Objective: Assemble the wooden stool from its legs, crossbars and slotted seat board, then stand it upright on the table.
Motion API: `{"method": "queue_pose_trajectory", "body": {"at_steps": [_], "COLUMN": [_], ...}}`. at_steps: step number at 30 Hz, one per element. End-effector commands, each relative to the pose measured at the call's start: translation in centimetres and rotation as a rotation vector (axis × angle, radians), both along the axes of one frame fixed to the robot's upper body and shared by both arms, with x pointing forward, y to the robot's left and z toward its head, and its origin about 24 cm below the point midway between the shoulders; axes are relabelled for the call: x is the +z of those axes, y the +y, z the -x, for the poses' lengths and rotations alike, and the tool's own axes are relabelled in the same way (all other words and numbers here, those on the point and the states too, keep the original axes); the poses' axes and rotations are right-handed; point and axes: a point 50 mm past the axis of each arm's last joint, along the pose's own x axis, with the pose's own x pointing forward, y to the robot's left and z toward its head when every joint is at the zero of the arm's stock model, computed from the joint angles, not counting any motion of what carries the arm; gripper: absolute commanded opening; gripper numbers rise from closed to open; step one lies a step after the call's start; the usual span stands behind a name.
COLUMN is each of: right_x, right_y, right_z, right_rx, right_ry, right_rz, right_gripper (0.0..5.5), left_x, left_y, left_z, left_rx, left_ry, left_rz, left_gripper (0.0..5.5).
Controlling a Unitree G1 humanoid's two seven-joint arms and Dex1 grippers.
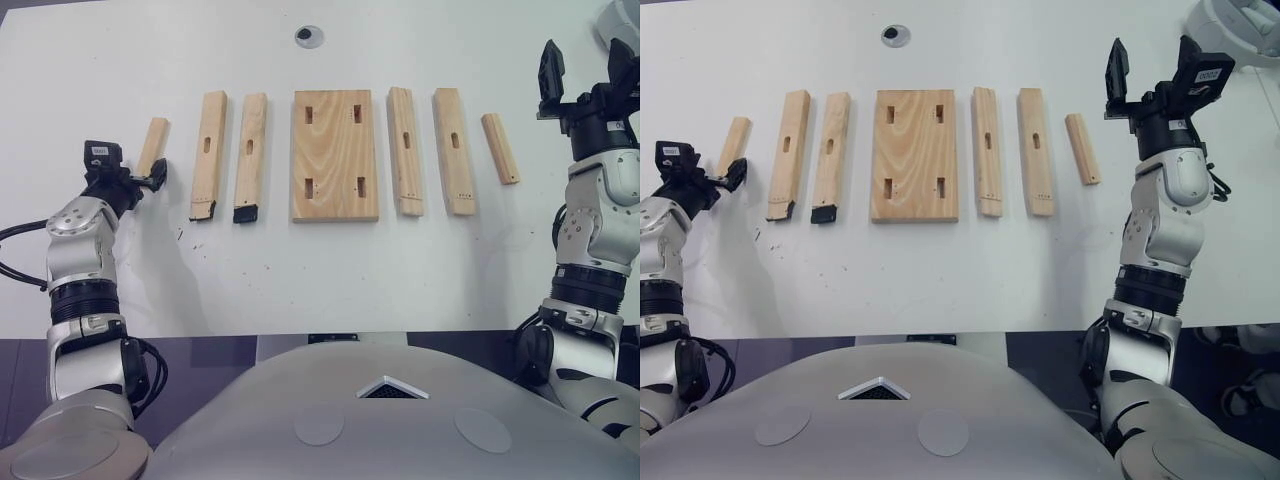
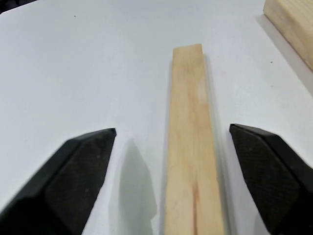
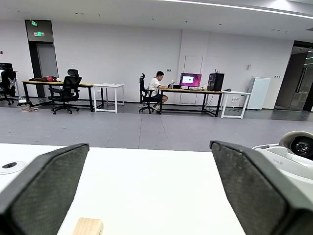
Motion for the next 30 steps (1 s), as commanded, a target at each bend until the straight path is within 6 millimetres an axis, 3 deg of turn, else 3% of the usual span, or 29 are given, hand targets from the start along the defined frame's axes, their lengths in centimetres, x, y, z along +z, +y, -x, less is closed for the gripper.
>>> {"method": "queue_pose_trajectory", "body": {"at_steps": [1,12,15,17,19,21,24,26,30], "right_x": [0.1,0.7,1.1,1.4,2.4,5.1,8.9,10.8,12.2], "right_y": [-0.1,0.0,0.3,0.7,1.5,3.7,8.0,10.8,13.8], "right_z": [-0.1,-0.4,-0.7,-0.9,-1.3,-1.8,-2.6,-2.5,-2.3], "right_rx": [-0.003,-0.004,0.006,0.02,0.063,0.216,0.534,0.733,0.891], "right_ry": [0.011,-0.006,-0.017,-0.016,-0.03,-0.096,-0.158,-0.161,-0.08], "right_rz": [0.014,0.021,0.024,0.025,-0.047,-0.226,-0.517,-0.687,-0.82], "right_gripper": [4.6,4.6,4.6,4.6,4.6,4.6,4.6,4.6,4.6], "left_x": [-1.3,-1.4,-0.9,0.6,4.6,8.9,13.7,15.1,16.3], "left_y": [-0.2,-0.3,-0.2,-1.2,-4.6,-10.8,-19.1,-21.7,-23.2], "left_z": [1.1,2.1,1.6,0.2,-2.7,-5.9,-7.4,-7.2,-6.3], "left_rx": [-0.015,-0.036,-0.012,-0.037,-0.158,-0.355,-0.612,-0.706,-0.774], "left_ry": [0.078,0.154,0.115,0.026,-0.209,-0.439,-0.658,-0.713,-0.792], "left_rz": [0.002,0.019,0.023,0.021,0.104,0.191,0.248,0.226,0.205], "left_gripper": [3.53,1.35,1.33,1.33,1.3,1.3,1.3,1.3,1.3]}}
